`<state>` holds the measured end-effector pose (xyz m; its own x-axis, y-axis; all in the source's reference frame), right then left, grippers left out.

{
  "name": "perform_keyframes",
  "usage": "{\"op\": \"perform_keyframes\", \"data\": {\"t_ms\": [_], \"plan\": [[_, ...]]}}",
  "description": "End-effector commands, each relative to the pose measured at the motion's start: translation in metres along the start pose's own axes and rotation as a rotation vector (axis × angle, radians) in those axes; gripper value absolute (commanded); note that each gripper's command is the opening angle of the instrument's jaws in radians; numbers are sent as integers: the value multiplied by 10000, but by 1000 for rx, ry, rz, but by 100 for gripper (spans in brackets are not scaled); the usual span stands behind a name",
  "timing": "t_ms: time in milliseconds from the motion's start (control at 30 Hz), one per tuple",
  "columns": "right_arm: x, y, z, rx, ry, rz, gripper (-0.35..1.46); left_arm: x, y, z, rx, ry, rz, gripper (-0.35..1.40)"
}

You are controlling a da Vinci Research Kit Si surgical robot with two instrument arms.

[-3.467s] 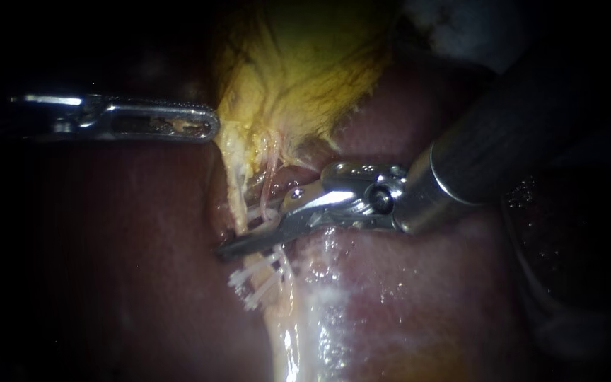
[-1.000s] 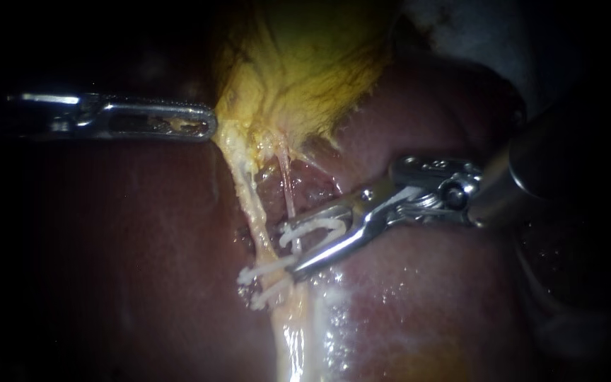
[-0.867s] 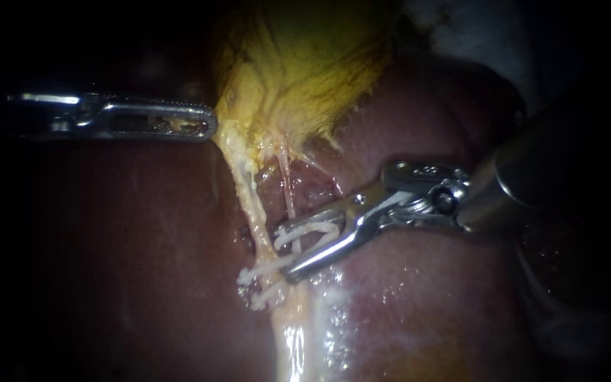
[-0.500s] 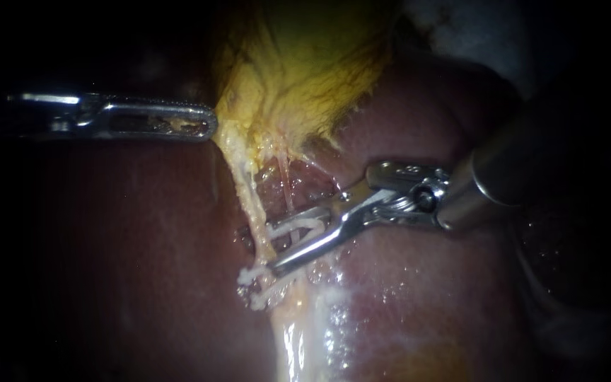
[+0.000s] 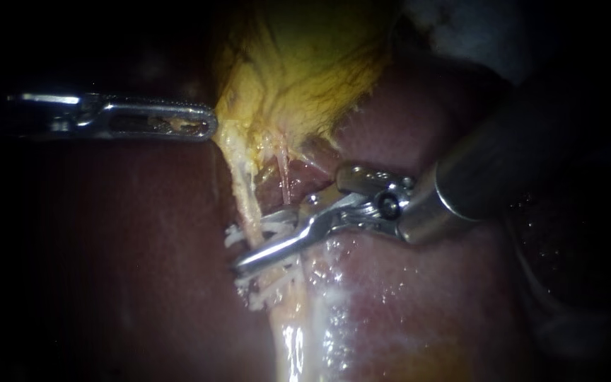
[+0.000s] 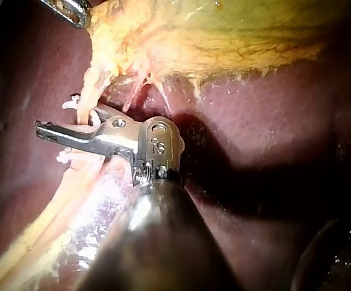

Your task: Clipping third clip left tube

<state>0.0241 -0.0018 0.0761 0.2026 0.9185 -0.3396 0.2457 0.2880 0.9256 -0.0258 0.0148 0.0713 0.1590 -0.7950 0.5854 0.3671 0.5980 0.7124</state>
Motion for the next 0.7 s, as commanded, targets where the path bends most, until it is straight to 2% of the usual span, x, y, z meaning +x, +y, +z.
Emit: {"op": "perform_keyframes", "data": {"t_ms": [33, 133, 300, 433, 567, 700], "plan": [[4, -2, 2, 7, 9, 9, 53, 0, 0, 0, 0, 0, 0, -35], [15, -8, 6, 12, 33, 21, 53, 0, 0, 0, 0, 0, 0, -35], [32, -16, 10, 3, 48, 31, 52, 0, 0, 0, 0, 0, 0, -35], [39, -17, 10, -7, 56, 52, 46, 0, 0, 1, 0, 0, 0, -35], [39, -18, 10, -12, 60, 70, 32, 0, 0, 1, 0, 0, 0, -35], [38, -18, 9, -13, 59, 76, 9, 0, 0, 1, 0, 0, 0, -35]]}}
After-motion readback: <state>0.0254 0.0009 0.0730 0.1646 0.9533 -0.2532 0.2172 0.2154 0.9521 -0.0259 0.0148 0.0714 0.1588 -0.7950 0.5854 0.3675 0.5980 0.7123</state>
